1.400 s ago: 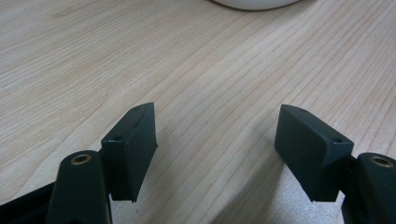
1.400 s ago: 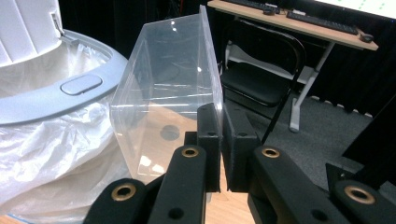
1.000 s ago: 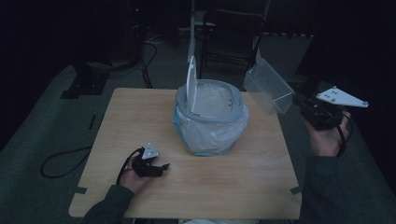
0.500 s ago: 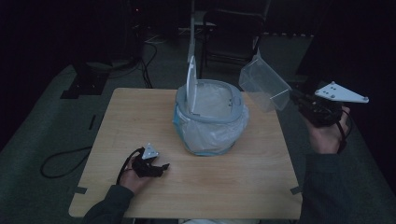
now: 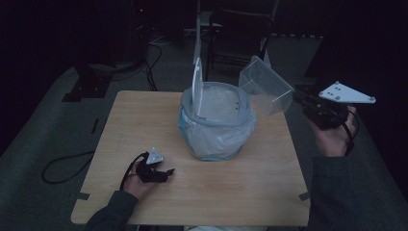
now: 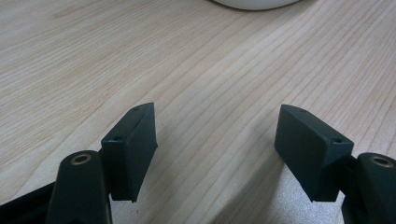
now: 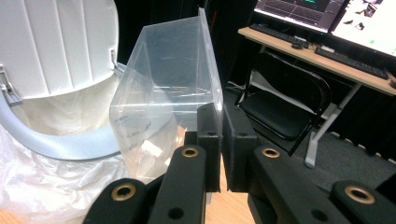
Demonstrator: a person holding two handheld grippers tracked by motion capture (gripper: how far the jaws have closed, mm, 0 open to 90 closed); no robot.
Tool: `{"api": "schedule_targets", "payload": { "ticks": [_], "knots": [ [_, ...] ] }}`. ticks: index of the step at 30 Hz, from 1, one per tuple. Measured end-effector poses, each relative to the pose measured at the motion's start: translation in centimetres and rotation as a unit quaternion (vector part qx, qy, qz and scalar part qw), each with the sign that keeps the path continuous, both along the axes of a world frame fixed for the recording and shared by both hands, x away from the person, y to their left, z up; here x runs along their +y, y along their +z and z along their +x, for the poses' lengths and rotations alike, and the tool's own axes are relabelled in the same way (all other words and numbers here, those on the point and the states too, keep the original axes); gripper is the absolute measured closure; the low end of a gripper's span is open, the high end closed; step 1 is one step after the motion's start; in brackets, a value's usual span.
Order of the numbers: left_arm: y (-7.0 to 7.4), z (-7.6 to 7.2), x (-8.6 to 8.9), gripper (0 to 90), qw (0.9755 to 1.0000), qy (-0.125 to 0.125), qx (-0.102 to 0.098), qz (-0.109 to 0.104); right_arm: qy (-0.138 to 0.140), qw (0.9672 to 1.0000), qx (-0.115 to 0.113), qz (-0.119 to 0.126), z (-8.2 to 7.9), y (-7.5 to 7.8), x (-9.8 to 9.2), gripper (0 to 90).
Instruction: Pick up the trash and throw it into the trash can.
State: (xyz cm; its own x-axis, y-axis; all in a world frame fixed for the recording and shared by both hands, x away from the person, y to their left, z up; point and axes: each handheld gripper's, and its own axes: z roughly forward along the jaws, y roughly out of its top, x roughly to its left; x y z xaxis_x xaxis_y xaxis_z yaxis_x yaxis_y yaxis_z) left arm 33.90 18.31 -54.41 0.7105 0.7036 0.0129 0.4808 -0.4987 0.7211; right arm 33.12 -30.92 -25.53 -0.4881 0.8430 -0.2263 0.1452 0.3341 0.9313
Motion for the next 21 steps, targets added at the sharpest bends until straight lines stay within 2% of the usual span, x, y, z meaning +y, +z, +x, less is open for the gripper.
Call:
{"api": "schedule_targets", "payload": {
  "ticks": [21],
  "knots": [
    [0.0,0.0,0.0,30.7,1.0,0.0,0.0,0.0,0.034,0.9994,-0.008,-0.004,0.0,0.4,1.2,86.6]
  ]
}}
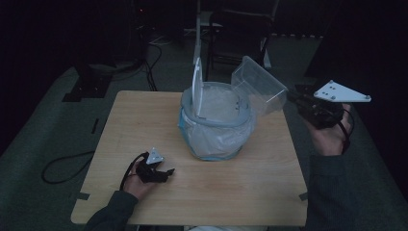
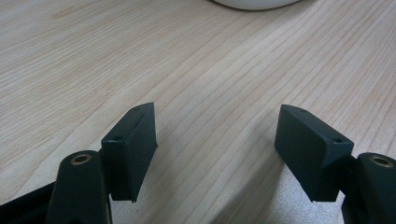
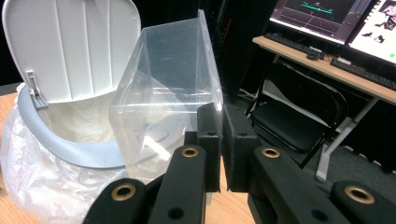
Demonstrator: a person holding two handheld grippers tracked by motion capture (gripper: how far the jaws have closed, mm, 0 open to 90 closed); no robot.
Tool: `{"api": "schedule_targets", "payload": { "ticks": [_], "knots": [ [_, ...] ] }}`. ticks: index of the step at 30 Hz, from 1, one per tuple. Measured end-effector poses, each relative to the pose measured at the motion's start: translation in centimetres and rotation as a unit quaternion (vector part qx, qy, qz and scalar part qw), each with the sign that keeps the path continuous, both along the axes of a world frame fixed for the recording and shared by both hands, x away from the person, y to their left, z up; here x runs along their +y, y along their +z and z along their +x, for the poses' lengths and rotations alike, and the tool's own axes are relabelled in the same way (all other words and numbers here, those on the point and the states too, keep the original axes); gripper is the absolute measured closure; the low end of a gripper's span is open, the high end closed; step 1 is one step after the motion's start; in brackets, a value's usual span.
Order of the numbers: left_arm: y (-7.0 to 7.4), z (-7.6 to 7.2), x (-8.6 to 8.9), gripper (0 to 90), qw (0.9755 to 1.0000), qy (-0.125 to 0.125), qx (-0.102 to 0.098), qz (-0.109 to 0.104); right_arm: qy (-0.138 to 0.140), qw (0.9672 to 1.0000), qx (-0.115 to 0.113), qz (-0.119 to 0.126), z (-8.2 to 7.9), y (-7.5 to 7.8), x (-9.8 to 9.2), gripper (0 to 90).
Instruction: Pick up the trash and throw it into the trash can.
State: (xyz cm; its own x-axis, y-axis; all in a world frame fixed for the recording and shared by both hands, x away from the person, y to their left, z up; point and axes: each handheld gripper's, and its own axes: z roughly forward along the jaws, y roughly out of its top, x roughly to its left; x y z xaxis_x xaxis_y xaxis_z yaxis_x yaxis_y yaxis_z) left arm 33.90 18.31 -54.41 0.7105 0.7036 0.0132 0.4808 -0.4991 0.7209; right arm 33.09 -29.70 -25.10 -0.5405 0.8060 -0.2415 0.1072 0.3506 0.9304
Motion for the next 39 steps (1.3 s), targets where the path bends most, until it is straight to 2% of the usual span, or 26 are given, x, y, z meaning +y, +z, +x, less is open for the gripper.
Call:
{"api": "schedule_targets", "payload": {
  "ticks": [24,39],
  "knots": [
    [0.0,0.0,0.0,30.7,1.0,0.0,0.0,0.0,0.039,0.9991,-0.006,-0.014,-0.3,0.7,1.7,86.6],
    [0.0,0.0,0.0,30.7,1.0,0.0,-0.001,0.0,0.058,0.9978,-0.018,-0.025,-0.7,1.2,2.5,86.5]
  ]
}}
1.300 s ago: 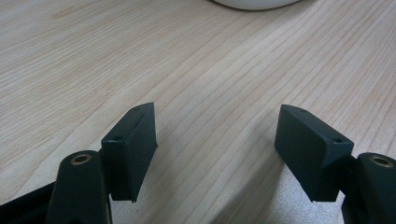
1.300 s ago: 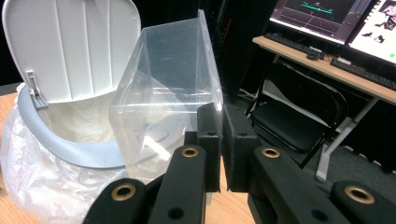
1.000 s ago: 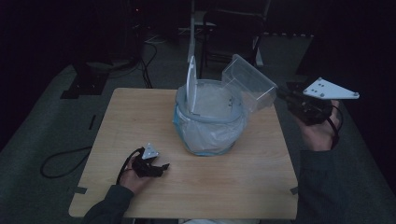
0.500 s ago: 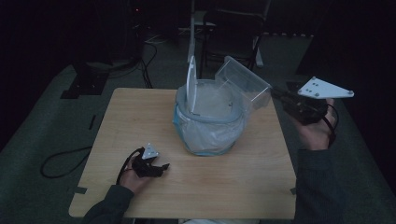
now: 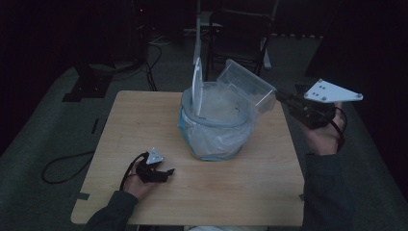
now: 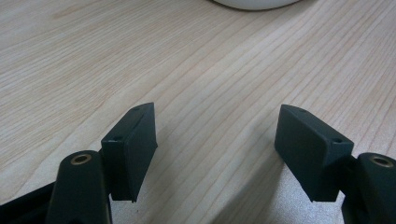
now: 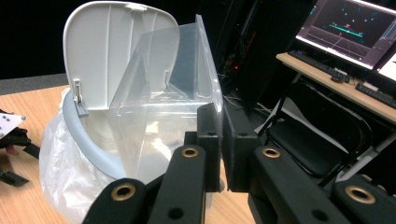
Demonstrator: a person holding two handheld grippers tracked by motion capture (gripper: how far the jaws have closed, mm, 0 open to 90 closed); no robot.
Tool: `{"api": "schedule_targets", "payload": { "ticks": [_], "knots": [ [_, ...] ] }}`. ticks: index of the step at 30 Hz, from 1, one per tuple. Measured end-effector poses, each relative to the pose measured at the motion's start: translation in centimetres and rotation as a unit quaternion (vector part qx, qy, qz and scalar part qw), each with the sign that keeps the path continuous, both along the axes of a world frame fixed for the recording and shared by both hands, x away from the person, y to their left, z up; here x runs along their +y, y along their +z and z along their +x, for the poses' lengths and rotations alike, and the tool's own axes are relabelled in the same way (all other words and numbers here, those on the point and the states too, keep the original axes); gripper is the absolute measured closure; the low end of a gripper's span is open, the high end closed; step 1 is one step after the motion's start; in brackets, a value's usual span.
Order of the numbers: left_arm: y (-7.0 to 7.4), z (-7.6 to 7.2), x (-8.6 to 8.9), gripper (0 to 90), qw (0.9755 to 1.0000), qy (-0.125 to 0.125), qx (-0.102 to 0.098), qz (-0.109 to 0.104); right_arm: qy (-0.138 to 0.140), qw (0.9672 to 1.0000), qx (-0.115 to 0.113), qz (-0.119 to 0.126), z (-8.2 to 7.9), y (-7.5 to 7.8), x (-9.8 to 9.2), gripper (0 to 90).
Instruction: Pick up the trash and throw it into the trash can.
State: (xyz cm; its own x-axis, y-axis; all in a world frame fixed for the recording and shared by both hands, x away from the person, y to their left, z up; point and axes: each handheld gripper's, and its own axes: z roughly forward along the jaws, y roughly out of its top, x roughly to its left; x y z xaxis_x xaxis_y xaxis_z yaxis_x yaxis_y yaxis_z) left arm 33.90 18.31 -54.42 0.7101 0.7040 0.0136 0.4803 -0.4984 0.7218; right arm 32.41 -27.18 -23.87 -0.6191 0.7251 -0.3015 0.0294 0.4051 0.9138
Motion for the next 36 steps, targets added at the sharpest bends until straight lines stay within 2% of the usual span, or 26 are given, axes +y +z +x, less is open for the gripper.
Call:
{"api": "schedule_targets", "payload": {
  "ticks": [4,5,6,8,10,22,25,26,28,30,36],
  "knots": [
    [0.0,0.0,0.0,30.7,1.0,0.0,0.0,0.0,0.01,0.9999,-0.007,-0.008,0.0,0.2,1.0,83.8],
    [0.0,0.0,0.0,30.7,1.0,0.0,0.0,0.0,0.032,0.9995,0.0,0.0,0.2,0.0,1.5,66.1],
    [0.0,0.0,0.0,30.6,1.0,0.0,0.0,0.0,0.023,0.9997,-0.002,-0.006,0.2,-0.1,1.7,66.0],
    [0.0,0.0,0.0,30.6,1.0,0.0,0.0,0.0,0.023,0.9997,-0.002,-0.006,0.2,-0.1,1.7,66.0],
    [0.0,0.0,0.0,30.6,1.0,0.0,0.001,-0.001,0.018,0.9998,0.003,-0.007,0.3,-0.7,1.5,61.5],
    [0.0,0.0,0.0,30.6,1.0,0.0,0.001,0.0,0.012,0.9995,0.028,0.0,0.8,-2.5,0.5,59.2],
    [0.0,0.0,0.0,30.6,1.0,0.0,0.001,0.0,0.016,0.9993,0.035,0.0,0.9,-2.9,0.6,59.2],
    [0.0,0.0,0.0,30.6,1.0,0.0,0.001,0.001,0.019,0.9987,0.046,-0.008,1.2,-3.3,1.0,59.2],
    [0.0,0.0,0.0,30.6,1.0,0.0,0.001,0.001,0.019,0.9983,0.054,-0.015,1.6,-3.7,1.5,60.7],
    [0.0,0.0,0.0,30.7,1.0,0.0,0.001,0.001,0.019,0.9981,0.056,-0.016,1.9,-4.1,1.9,63.4],
    [0.0,0.0,0.0,30.6,1.0,0.0,0.001,0.0,0.02,0.9977,0.063,-0.015,2.5,-4.8,2.5,64.4]
  ]
}}
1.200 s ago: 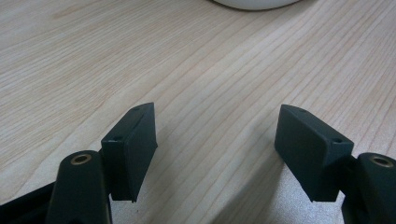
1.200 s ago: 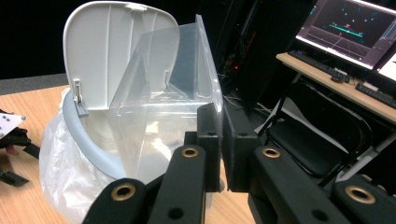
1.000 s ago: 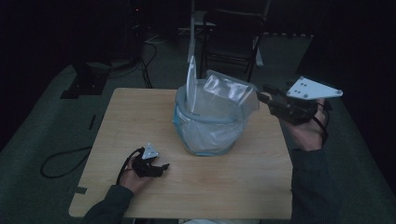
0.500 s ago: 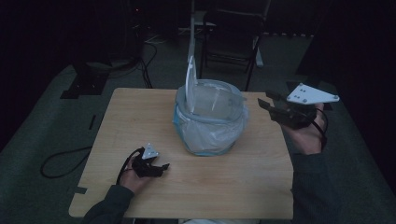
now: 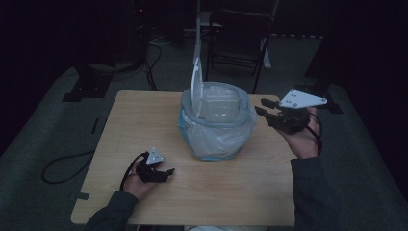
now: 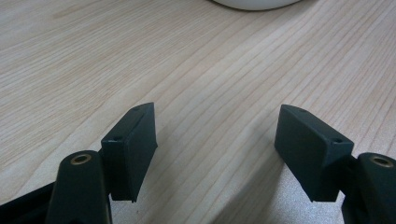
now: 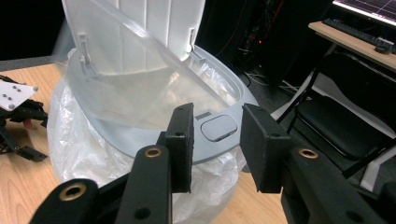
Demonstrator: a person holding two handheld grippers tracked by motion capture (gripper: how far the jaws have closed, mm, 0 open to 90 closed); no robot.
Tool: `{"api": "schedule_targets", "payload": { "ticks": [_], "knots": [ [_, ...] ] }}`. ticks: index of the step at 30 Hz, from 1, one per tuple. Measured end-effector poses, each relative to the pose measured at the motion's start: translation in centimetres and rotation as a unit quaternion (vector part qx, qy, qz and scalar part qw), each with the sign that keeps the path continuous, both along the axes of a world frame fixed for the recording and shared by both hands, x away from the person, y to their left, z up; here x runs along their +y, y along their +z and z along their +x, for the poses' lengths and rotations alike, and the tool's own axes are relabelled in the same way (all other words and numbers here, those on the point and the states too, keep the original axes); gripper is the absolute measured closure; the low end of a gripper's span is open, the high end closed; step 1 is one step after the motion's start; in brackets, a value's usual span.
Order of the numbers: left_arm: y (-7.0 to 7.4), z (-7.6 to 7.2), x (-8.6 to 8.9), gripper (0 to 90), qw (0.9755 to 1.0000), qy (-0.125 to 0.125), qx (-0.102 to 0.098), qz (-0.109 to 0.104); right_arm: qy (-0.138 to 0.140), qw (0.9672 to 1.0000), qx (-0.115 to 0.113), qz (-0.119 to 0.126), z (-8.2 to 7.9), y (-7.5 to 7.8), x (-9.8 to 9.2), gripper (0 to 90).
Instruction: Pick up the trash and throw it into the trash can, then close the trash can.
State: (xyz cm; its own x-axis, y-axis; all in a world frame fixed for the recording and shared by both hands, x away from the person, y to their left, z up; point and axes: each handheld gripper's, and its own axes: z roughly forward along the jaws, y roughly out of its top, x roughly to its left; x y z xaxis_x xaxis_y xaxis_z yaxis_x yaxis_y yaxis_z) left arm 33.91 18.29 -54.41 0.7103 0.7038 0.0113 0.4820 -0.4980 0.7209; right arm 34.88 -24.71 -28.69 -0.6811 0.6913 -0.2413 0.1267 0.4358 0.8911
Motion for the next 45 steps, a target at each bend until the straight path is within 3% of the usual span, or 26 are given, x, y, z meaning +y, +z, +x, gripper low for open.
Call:
{"api": "schedule_targets", "payload": {
  "ticks": [14,19,21,22,25,27,28,31,32,34,35,37,39,40,43,45],
  "knots": [
    [0.0,0.1,0.0,31.0,1.0,0.002,-0.001,-0.001,-0.007,0.9999,0.009,0.003,0.0,-1.0,-0.8,64.1],
    [0.4,0.1,0.1,38.1,0.9999,-0.004,-0.005,-0.013,-0.009,0.9999,0.012,0.007,0.0,-1.5,-1.1,63.7],
    [1.7,-0.1,0.6,41.8,0.9982,-0.001,-0.016,-0.058,-0.011,0.9997,0.018,0.008,-0.1,-2.1,-1.4,62.6],
    [1.7,-0.1,0.6,41.8,0.9982,-0.001,-0.016,-0.058,-0.013,0.9997,0.02,0.009,-0.1,-2.4,-1.5,62.1],
    [3.3,-0.1,1.5,41.8,0.9937,0.004,-0.02,-0.11,-0.017,0.9994,0.029,0.012,0.0,-3.4,-1.9,60.6],
    [3.8,-0.1,1.7,41.8,0.9925,0.004,-0.024,-0.12,-0.017,0.9994,0.029,0.012,0.0,-3.4,-1.9,60.6],
    [5.8,0.1,2.2,42.0,0.9886,0.003,-0.036,-0.146,-0.021,0.9989,0.038,0.015,0.0,-4.5,-2.3,59.1],
    [7.7,0.4,2.2,43.6,0.9863,-0.004,-0.055,-0.156,-0.025,0.9984,0.047,0.017,0.1,-5.5,-2.6,58.8],
    [7.7,0.4,2.2,44.1,0.9863,-0.004,-0.055,-0.156,-0.025,0.9984,0.047,0.017,0.1,-5.5,-2.6,58.8],
    [9.7,0.8,2.0,45.6,0.9841,-0.016,-0.065,-0.165,-0.028,0.998,0.052,0.023,0.1,-6.3,-2.8,58.9],
    [9.7,0.8,2.0,46.8,0.9841,-0.016,-0.065,-0.165,-0.028,0.9979,0.052,0.026,0.1,-6.5,-2.8,58.7],
    [11.5,1.3,1.8,51.5,0.9806,-0.038,-0.073,-0.178,-0.027,0.9977,0.055,0.03,0.0,-7.0,-2.9,57.7],
    [11.5,1.3,1.8,52.4,0.9806,-0.038,-0.073,-0.178,-0.027,0.9976,0.056,0.03,0.0,-7.2,-2.9,57.7],
    [12.8,1.7,1.5,53.2,0.9783,-0.051,-0.08,-0.184,-0.026,0.9975,0.057,0.032,0.0,-7.7,-3.0,57.1],
    [14.1,2.2,1.1,52.9,0.9766,-0.056,-0.084,-0.19,-0.027,0.9971,0.061,0.036,-0.1,-8.3,-3.1,56.9],
    [14.1,2.2,1.1,53.2,0.9766,-0.056,-0.084,-0.19,-0.028,0.9969,0.064,0.038,-0.1,-8.5,-3.1,56.9]
  ]
}}
